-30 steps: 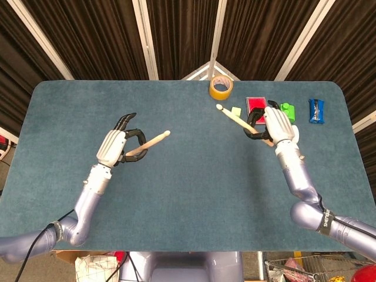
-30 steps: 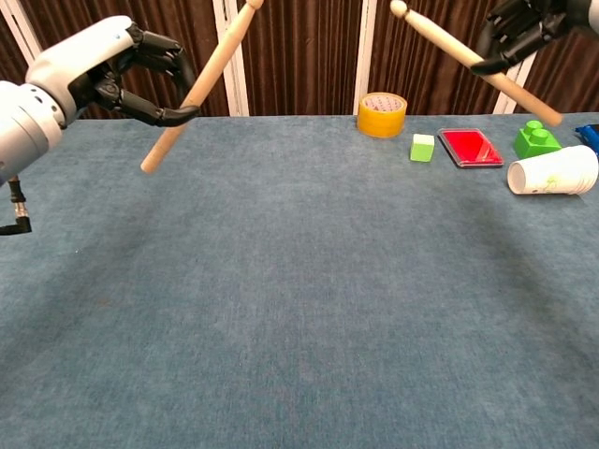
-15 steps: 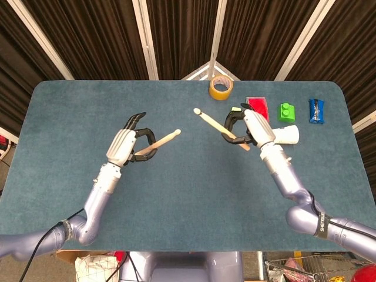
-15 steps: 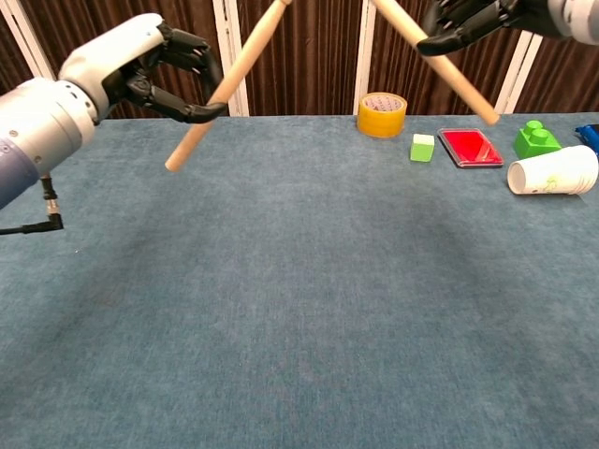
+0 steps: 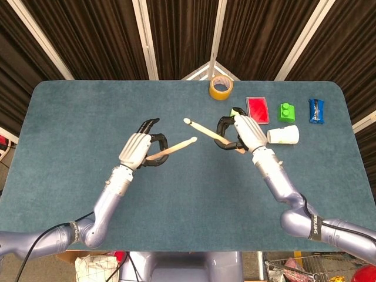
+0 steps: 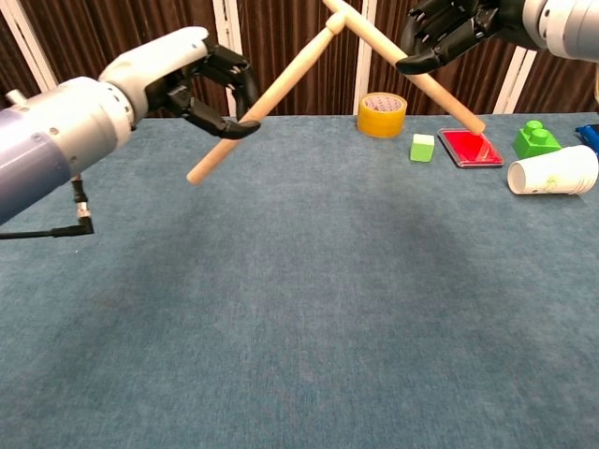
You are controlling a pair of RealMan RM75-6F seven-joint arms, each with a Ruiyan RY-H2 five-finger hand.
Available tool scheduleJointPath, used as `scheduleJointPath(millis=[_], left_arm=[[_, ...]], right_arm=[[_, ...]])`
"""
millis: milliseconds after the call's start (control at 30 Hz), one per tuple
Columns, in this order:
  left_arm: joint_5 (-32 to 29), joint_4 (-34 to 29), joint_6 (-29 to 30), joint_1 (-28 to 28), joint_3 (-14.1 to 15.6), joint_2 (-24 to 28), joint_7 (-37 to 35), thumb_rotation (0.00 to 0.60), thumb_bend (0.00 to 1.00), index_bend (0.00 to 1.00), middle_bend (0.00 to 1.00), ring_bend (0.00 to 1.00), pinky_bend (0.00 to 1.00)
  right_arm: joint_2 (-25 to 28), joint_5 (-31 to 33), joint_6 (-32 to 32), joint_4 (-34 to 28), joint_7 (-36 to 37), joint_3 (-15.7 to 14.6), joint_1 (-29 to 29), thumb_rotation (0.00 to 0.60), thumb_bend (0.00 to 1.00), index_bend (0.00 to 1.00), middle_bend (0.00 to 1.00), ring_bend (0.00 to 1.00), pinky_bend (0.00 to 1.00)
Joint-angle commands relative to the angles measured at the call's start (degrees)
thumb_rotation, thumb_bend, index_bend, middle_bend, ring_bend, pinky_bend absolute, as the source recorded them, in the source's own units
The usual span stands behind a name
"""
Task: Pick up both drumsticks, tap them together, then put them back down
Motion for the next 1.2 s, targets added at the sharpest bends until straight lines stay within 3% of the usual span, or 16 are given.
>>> scheduleJointPath(millis=[33,1200], left_arm=[[-0.6,-0.4,0.0,-0.5,-0.5,-0.5,0.9,0.6,0.51,0.61,0.59,0.06,0.0],[-1.9,-0.5,2.9,-2.6,-1.9,-5.7,6.2,0.6,0.51,0.61,0.59,0.06,0.0]], right_arm=[[0.2,0.2,0.5,-0.7,-0.9,-0.5,0.3,0.6,0.41,0.7,0.61,0.42,0.07],[1.6,0.1,1.9,-4.8,-3.7,-3.4,1.0,0.6,0.41,0.7,0.61,0.42,0.07]])
